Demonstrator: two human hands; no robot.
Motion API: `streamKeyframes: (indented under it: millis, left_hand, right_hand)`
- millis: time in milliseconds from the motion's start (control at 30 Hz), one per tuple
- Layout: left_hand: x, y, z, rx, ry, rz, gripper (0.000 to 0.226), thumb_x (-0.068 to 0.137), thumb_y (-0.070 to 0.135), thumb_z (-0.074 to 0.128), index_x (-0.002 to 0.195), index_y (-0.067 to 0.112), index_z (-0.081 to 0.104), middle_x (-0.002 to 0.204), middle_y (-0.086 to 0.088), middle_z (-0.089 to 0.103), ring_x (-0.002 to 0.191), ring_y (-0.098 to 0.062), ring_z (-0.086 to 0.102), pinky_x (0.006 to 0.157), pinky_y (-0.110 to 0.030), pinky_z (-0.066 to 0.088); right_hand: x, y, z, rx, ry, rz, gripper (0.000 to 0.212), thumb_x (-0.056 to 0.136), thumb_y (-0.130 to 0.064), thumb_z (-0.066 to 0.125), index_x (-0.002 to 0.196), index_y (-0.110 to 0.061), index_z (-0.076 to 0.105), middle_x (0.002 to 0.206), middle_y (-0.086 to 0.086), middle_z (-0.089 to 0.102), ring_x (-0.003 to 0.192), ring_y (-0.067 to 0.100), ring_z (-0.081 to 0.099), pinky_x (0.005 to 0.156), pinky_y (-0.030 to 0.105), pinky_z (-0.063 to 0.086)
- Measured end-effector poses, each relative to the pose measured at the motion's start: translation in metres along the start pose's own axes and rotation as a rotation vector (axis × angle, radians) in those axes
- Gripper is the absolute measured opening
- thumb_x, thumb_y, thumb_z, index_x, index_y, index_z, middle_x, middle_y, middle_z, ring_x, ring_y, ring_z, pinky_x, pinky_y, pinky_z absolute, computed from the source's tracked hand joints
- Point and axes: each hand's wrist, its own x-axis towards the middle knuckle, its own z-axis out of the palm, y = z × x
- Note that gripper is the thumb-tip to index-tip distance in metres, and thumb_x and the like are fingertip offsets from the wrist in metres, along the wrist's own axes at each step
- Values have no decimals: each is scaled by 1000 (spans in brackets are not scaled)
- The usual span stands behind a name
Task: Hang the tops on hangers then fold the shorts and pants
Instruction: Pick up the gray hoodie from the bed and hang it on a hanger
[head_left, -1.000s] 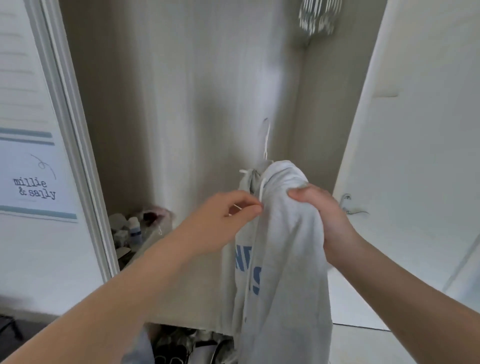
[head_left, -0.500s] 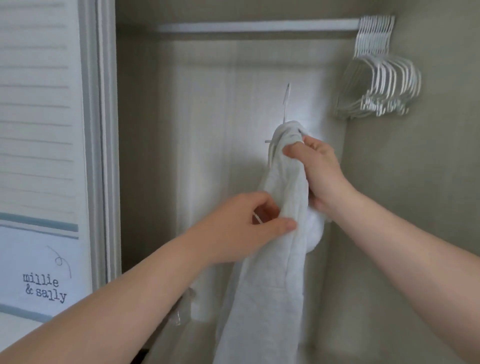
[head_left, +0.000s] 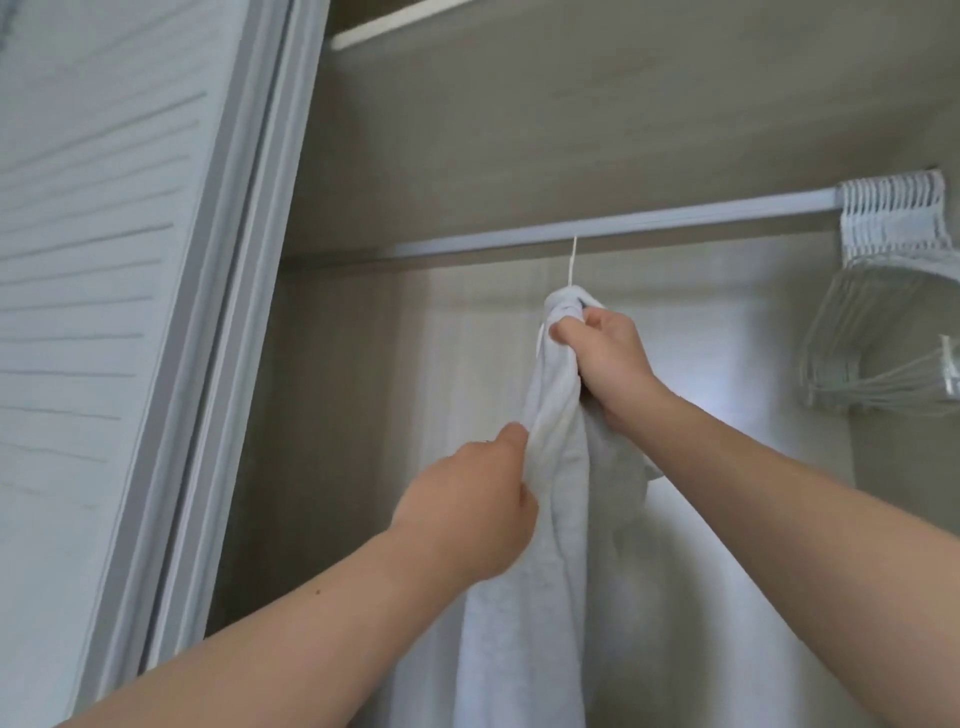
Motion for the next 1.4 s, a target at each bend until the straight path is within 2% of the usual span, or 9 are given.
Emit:
streamKeyframes:
  millis: [233,533,767,867,1000,1067,1133,1267,1400]
  left_hand:
    - [36,-24,17,138,-32,-48,23,92,21,42,87,25,20,72,6,33,61,-23,36,59,-35,29]
    - [66,-20,2,164,148,4,23,94,22,42,85,24,21,71,4,35,56,-21,35,59,-36,30]
    - [80,-12,-1,204,84,-13,20,92,20,46,96,21,26,74,4,34,74,-32,45,65,-36,34]
    - [71,-13,4,225,26,-20,21,91,22,48,98,22,27,75,4,35,72,-29,45,64,-35,35]
    - [53,-20,11,251,-52,-27,24,90,20,48,98,23,25,77,4,37,71,-28,46,60,-35,34]
    - [44,-26,14,264,-79,-41,27,89,20,48,99,23,23,78,4,35,74,-30,46,63,-35,35]
    - [34,-32,15,269,-112,-57,28,89,20,49,102,22,24,78,5,33,77,-32,46,66,-35,34]
    - [19,-41,16,283,-168,-90,27,90,21,48,105,22,26,78,5,32,77,-32,43,66,-35,32]
    - [17,-53,11,301,-211,-128,28,91,22,51,104,21,26,80,4,34,80,-32,47,67,-35,34]
  right_hand:
    - [34,27,29,-40,-70,-108,17,84,-11,61,69,-10,53,63,8,46,60,16,46,59,29,36]
    - [70,-4,21,-14,-20,-159,12,65,-23,56,69,-13,51,67,5,36,64,16,34,59,31,25]
    - [86,1,16,-1,5,-15,47,82,-6,63,54,-22,28,36,-14,21,30,6,21,31,18,16]
    - [75,13,18,1,-34,63,38,82,-10,66,57,-17,38,46,-6,40,42,13,41,42,18,28]
    - [55,19,19,-160,-117,1,32,84,-13,61,59,-16,42,57,5,42,50,22,43,48,27,35]
    - [39,13,18,-292,-237,-10,10,84,-15,61,79,-8,57,69,11,62,52,28,62,46,30,49]
    - [22,13,18,-461,-335,-26,27,85,-20,59,106,-7,47,81,16,69,56,30,70,45,34,55]
    - [0,15,23,-775,-225,-283,30,90,-29,53,106,-12,33,84,11,59,73,33,62,63,38,49]
    - [3,23,49,-736,-212,-346,27,95,-26,53,99,-12,30,69,-1,39,58,15,41,59,36,33]
